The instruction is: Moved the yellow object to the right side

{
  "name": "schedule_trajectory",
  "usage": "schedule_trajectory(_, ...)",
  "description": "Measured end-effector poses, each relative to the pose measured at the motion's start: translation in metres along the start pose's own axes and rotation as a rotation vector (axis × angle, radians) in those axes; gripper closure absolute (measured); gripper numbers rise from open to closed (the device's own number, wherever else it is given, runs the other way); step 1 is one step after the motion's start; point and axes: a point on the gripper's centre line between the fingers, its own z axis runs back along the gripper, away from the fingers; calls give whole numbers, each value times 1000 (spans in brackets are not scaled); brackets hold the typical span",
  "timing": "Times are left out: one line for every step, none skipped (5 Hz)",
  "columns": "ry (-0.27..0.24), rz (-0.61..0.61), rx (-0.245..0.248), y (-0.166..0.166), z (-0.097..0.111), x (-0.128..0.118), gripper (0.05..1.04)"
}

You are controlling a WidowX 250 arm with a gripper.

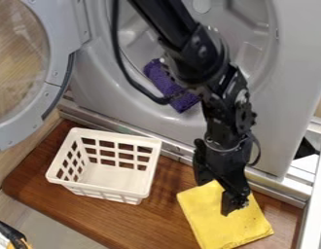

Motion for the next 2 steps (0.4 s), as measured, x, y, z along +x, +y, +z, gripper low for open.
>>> schedule_trajectory(-25,13,14,-1,27,-2,85)
schedule_trajectory(-54,24,20,-3,44,-6,85)
